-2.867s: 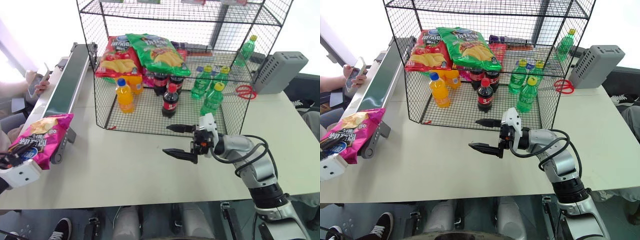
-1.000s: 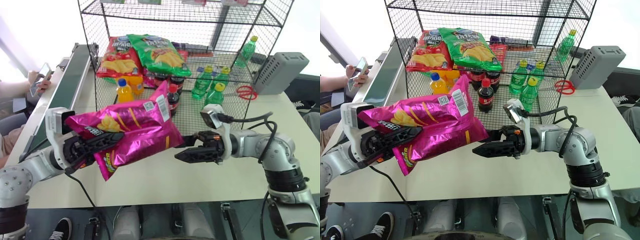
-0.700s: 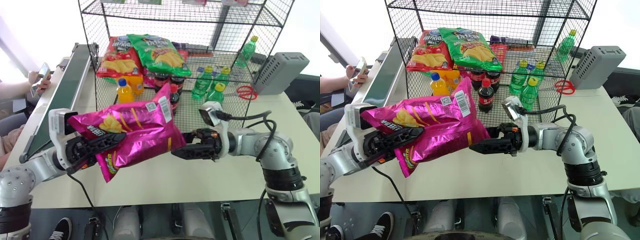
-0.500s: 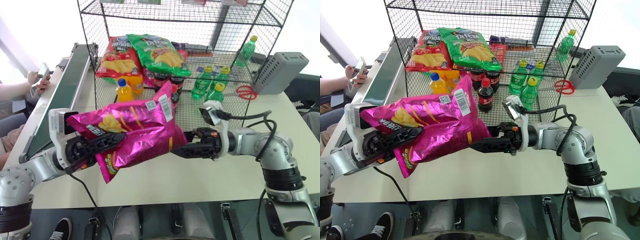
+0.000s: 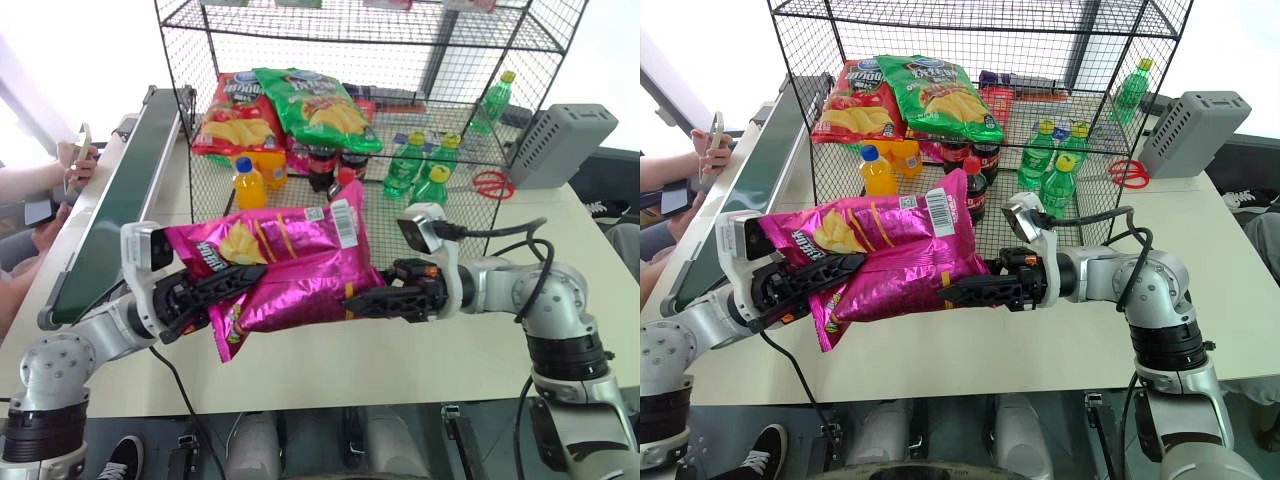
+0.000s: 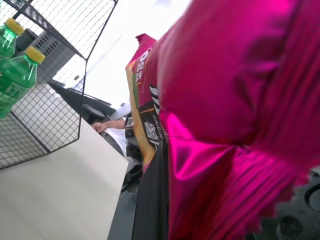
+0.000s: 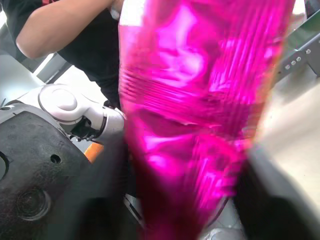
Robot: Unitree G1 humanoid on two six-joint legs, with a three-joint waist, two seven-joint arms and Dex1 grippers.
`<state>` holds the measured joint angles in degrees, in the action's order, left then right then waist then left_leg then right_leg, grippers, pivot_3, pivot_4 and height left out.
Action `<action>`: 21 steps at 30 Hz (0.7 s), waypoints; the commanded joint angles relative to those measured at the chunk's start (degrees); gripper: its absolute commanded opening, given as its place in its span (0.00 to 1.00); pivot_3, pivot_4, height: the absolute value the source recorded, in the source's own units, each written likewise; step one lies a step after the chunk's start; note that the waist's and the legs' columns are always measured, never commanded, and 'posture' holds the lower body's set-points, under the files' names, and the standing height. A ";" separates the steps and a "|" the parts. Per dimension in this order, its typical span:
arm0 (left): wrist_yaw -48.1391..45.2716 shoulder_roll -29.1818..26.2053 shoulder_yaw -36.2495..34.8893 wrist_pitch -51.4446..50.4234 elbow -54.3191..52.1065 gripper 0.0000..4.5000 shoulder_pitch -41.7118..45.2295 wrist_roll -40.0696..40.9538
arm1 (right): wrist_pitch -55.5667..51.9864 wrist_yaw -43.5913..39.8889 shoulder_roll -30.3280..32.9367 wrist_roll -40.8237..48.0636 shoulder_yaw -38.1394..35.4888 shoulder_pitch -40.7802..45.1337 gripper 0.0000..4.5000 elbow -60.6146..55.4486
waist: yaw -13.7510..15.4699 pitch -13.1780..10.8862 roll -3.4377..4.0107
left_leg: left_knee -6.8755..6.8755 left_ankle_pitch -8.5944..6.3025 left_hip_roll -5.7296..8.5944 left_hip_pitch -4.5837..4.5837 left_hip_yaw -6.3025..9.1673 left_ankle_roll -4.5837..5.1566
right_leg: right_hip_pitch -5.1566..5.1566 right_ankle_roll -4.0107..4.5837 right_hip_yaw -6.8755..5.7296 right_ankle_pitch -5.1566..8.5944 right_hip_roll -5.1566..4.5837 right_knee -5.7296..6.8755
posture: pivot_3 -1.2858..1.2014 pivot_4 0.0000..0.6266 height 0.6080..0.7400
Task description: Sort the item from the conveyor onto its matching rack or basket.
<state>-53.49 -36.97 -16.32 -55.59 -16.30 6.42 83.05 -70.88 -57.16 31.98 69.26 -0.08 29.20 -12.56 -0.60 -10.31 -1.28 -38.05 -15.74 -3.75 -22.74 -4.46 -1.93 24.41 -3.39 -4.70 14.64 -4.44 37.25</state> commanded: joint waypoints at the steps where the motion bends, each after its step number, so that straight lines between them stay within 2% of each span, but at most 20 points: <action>1: -1.78 -1.06 -0.60 0.31 -1.64 0.00 -0.22 -1.04 | 0.98 -0.93 0.59 -0.47 0.17 0.53 0.13 -2.00 | 0.00 0.00 0.00 | 0.00 0.00 0.00 -0.01 0.00 0.00 | 0.00 0.00 0.00 0.00 0.00 0.00 | 0.52 0.24 1.00; 2: -1.85 -1.08 -0.66 0.50 -1.68 0.00 -0.21 -1.59 | 1.44 -1.41 0.90 -1.23 0.55 0.49 0.06 -2.10 | 0.01 0.00 0.00 | 0.00 0.00 0.00 -0.02 0.00 0.00 | 0.01 0.00 0.00 0.00 0.00 -0.01 | 0.52 0.24 1.00; 4: 0.02 -0.75 -1.26 0.45 -0.63 0.00 0.53 -1.28 | 2.60 -2.10 1.34 -2.68 0.78 0.46 0.05 -1.64 | 0.02 0.00 0.00 | 0.00 0.00 0.00 -0.02 0.00 0.00 | 0.01 0.00 0.00 0.00 -0.01 -0.01 | 0.52 0.24 1.00; 5: 0.58 -0.88 -1.51 0.59 -0.23 0.13 0.75 -1.76 | 3.39 -2.60 1.78 -3.62 0.93 0.31 0.05 -1.55 | 0.02 0.00 0.00 | 0.00 0.00 0.00 -0.03 0.01 0.00 | 0.02 0.00 0.00 0.00 -0.01 -0.01 | 0.52 0.24 1.00; 9: 0.16 -1.54 -2.97 1.30 0.49 0.55 0.25 -2.97 | 7.26 -5.05 3.65 -6.64 -0.04 -1.37 0.05 -1.67 | 0.02 0.00 0.00 | 0.00 0.00 0.00 -0.09 0.01 0.00 | 0.05 0.00 0.00 0.00 -0.01 -0.03 | 0.52 0.24 1.00; 12: -1.03 -2.90 -3.60 1.41 0.58 0.90 -0.78 -4.54 | 12.01 -6.39 6.54 -9.02 -3.61 -4.74 0.05 -3.15 | 0.22 0.00 0.00 | 0.00 -0.01 0.00 -0.15 0.03 0.01 | 0.08 -0.01 -0.04 0.00 -0.01 -0.07 | 0.52 0.24 1.00; 13: -1.50 -3.21 -3.73 1.90 0.60 0.98 -1.02 -5.38 | 12.74 -6.59 7.52 -8.86 -5.05 -5.92 0.05 -3.71 | 0.25 0.00 0.00 | 0.00 -0.01 0.01 -0.22 0.02 0.01 | 0.13 -0.02 -0.05 0.01 -0.02 -0.08 | 0.52 0.24 1.00; 16: -2.34 -2.99 -3.98 5.44 0.55 1.00 -1.15 -9.83 | 15.26 -5.76 10.03 -8.49 -10.19 -9.69 0.05 -6.33 | 0.36 0.00 0.00 | -0.01 -0.01 0.02 -0.31 0.02 0.01 | 0.20 -0.02 -0.07 0.00 -0.04 -0.11 | 0.52 0.24 1.00; 19: -2.50 -1.39 -3.11 11.60 0.84 1.00 0.09 -16.46 | 19.70 -1.65 10.57 -7.69 -20.54 -13.71 0.05 -8.88 | 0.82 0.00 0.00 | -0.01 -0.01 0.02 -0.31 0.03 0.01 | 0.20 -0.02 -0.09 0.00 -0.03 -0.12 | 0.52 0.24 1.00; 21: -3.27 -0.55 -1.81 14.12 2.17 1.00 1.56 -19.56 | 26.16 0.59 10.00 -11.57 -25.58 -14.76 0.05 -9.28 | 1.18 -0.01 -0.01 | -0.01 -0.01 0.02 -0.32 0.01 0.01 | 0.21 -0.02 -0.08 0.00 -0.03 -0.14 | 0.52 0.24 1.00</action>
<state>-55.54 -37.77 -18.45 -44.22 -14.16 6.74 65.67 -49.81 -58.13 42.00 58.86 -20.69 13.89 -19.84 0.58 -10.32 -1.29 -38.07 -15.75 -3.73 -23.06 -4.46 -1.92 24.62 -3.41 -4.78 14.64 -4.47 37.11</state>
